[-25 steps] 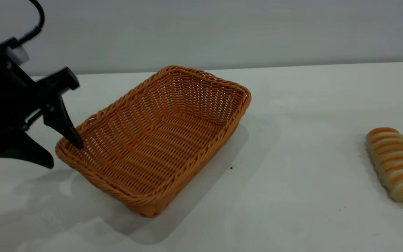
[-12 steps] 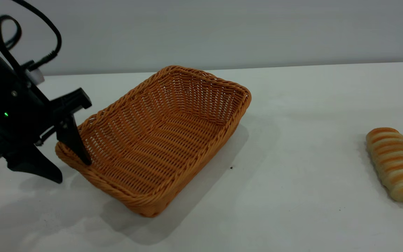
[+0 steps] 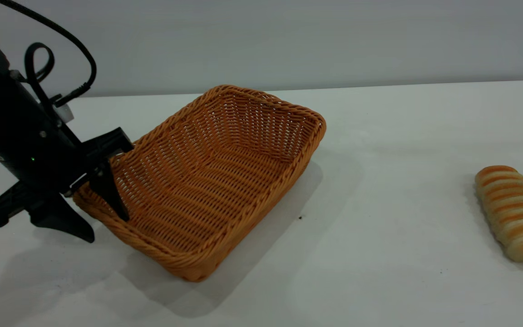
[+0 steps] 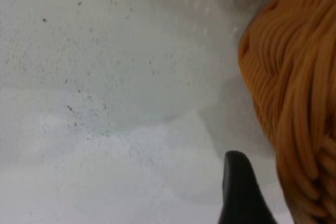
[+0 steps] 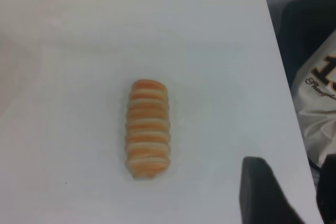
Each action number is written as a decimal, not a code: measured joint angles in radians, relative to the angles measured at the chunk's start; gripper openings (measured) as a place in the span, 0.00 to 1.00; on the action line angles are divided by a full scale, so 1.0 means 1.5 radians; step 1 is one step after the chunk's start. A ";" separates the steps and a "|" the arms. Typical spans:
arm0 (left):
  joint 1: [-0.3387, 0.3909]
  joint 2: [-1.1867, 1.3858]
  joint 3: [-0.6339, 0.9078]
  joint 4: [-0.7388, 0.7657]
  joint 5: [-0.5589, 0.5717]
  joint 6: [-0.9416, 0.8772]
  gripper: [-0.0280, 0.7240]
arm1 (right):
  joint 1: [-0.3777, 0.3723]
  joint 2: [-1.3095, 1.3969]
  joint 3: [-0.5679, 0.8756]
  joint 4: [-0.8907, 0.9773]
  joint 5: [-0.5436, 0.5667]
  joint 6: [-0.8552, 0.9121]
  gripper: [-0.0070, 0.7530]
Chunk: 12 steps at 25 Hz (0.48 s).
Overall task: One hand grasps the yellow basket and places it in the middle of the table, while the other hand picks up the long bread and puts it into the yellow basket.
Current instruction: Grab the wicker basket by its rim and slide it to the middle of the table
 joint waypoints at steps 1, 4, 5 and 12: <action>0.000 0.003 -0.002 -0.001 -0.002 0.000 0.63 | 0.000 0.000 0.000 0.000 0.000 0.000 0.41; 0.000 0.012 -0.004 -0.007 -0.011 0.000 0.50 | 0.000 0.000 0.000 0.000 0.000 0.000 0.41; 0.000 0.015 -0.004 -0.013 -0.011 -0.003 0.45 | 0.000 0.000 0.000 0.000 0.000 0.000 0.41; 0.000 0.019 -0.006 -0.045 -0.025 0.033 0.19 | 0.000 0.000 0.000 0.000 0.000 0.000 0.41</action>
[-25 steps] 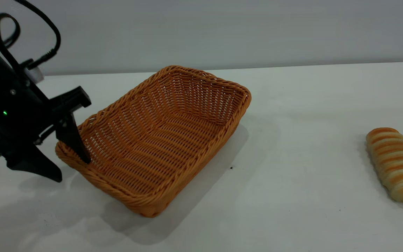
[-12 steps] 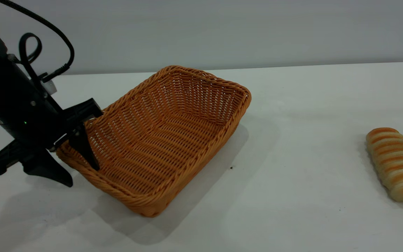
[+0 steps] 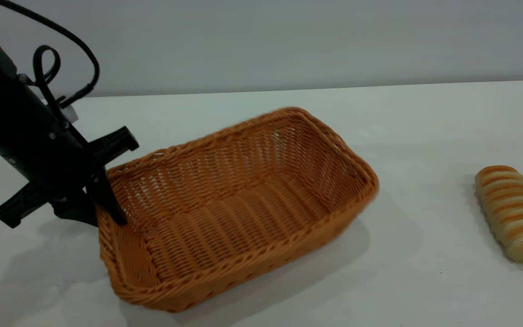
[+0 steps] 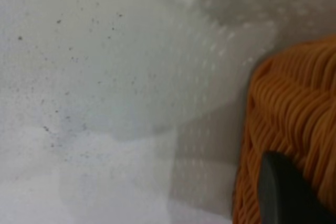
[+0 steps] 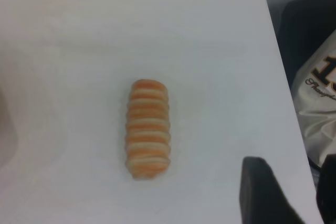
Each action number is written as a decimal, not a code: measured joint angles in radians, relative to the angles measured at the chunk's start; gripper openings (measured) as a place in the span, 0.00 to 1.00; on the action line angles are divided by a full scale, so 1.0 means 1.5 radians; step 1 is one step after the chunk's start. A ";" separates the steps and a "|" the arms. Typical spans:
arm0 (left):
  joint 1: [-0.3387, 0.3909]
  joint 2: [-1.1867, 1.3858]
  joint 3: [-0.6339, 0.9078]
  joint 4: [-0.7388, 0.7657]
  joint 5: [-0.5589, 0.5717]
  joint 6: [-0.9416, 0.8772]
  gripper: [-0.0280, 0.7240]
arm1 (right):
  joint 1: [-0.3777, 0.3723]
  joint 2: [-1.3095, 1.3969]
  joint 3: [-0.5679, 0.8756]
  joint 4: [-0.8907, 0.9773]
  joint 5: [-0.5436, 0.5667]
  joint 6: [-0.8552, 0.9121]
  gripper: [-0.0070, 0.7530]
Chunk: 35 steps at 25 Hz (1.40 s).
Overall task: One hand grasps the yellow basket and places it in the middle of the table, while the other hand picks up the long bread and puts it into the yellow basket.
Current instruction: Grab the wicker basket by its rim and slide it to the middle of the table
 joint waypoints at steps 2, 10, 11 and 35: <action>0.000 0.000 -0.002 -0.012 0.002 0.017 0.19 | 0.000 0.000 0.000 0.000 0.000 0.000 0.41; 0.000 0.002 -0.094 -0.098 0.077 0.172 0.19 | 0.000 0.000 0.000 0.001 0.000 0.000 0.41; 0.000 0.001 -0.111 -0.107 0.092 0.189 0.19 | 0.000 0.000 0.000 0.002 0.000 -0.001 0.41; -0.065 0.066 -0.188 -0.037 0.062 0.318 0.19 | 0.000 0.000 0.000 0.005 0.005 -0.001 0.41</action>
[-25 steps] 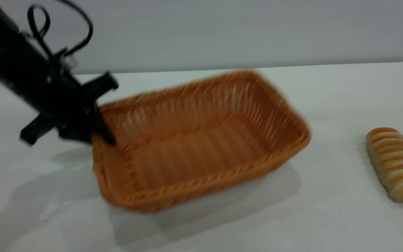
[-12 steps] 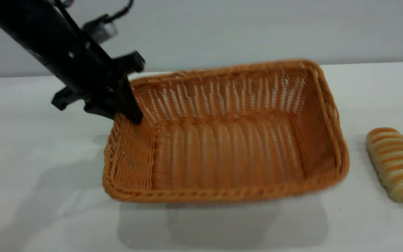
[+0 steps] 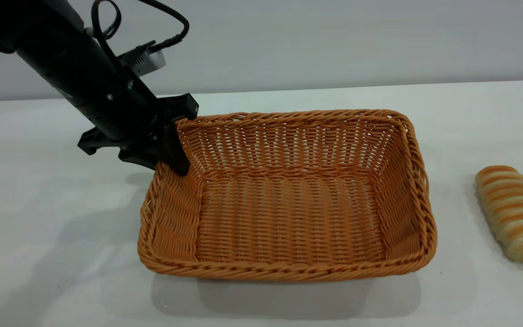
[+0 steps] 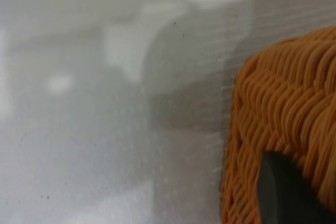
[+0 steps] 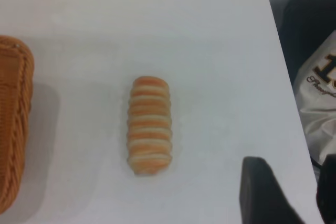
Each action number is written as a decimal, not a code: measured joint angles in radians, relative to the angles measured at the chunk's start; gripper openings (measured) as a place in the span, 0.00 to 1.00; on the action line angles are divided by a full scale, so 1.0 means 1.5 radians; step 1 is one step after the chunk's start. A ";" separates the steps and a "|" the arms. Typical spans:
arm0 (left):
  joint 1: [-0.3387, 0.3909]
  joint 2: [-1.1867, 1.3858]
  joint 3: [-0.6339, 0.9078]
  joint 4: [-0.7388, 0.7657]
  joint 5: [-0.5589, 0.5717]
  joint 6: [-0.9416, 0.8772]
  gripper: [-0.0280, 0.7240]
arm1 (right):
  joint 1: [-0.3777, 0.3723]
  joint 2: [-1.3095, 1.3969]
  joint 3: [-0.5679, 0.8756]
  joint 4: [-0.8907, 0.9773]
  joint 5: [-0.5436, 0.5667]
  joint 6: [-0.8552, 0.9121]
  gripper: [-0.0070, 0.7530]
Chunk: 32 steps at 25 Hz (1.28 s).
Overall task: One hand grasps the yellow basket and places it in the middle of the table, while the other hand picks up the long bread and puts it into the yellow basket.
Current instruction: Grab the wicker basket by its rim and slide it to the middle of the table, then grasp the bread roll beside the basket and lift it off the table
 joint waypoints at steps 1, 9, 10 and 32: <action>0.000 0.001 -0.001 0.000 0.000 0.000 0.20 | 0.000 0.000 0.000 0.000 0.000 0.000 0.41; 0.000 0.001 -0.002 -0.010 0.003 0.002 0.68 | 0.000 0.000 0.000 0.000 0.000 -0.011 0.44; 0.000 0.001 -0.002 -0.012 0.004 0.002 0.75 | 0.000 0.000 0.000 0.000 -0.001 -0.013 0.47; 0.000 -0.277 -0.002 0.089 0.055 0.020 0.81 | 0.000 0.420 -0.074 -0.005 -0.118 0.060 0.78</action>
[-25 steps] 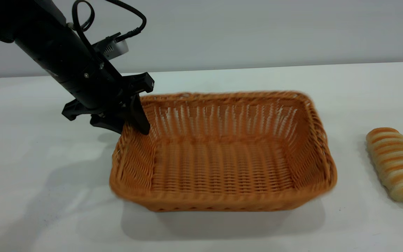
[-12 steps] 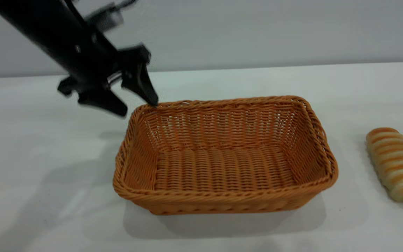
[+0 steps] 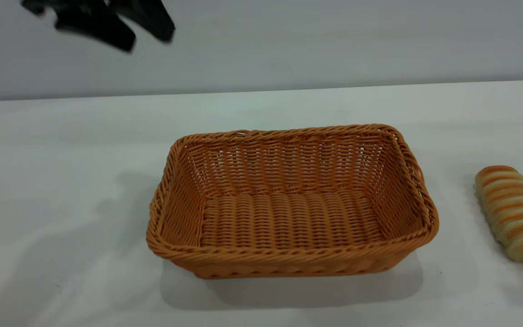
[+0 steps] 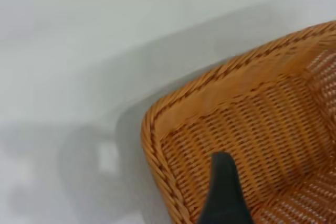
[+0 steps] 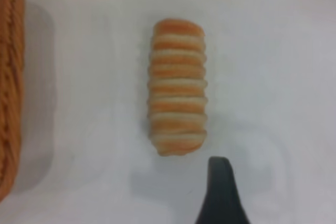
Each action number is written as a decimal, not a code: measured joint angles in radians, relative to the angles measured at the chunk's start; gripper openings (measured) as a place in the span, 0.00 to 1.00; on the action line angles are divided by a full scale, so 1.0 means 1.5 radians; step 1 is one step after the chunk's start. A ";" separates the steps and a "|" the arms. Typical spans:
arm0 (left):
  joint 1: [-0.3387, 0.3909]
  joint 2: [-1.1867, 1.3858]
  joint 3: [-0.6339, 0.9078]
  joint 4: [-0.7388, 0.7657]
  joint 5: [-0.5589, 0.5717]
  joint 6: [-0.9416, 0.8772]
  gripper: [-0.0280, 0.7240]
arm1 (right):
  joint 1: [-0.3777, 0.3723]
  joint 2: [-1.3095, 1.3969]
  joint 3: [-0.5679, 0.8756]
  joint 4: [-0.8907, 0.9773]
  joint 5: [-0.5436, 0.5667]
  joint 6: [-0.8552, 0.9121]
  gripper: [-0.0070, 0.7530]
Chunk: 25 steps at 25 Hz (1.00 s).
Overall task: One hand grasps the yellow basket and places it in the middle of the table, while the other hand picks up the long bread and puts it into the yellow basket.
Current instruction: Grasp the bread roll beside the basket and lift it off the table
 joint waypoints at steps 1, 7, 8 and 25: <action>0.000 -0.014 0.000 0.004 0.007 0.000 0.81 | 0.000 0.029 -0.016 0.000 0.003 0.000 0.78; 0.000 -0.083 0.001 0.043 0.064 0.000 0.81 | 0.000 0.185 -0.098 0.000 0.038 -0.003 0.78; 0.000 -0.095 0.001 0.054 0.073 0.000 0.81 | 0.000 0.210 -0.110 0.000 0.043 -0.007 0.78; 0.000 -0.267 0.002 0.076 0.164 0.009 0.81 | 0.000 0.452 -0.172 0.038 -0.022 -0.070 0.78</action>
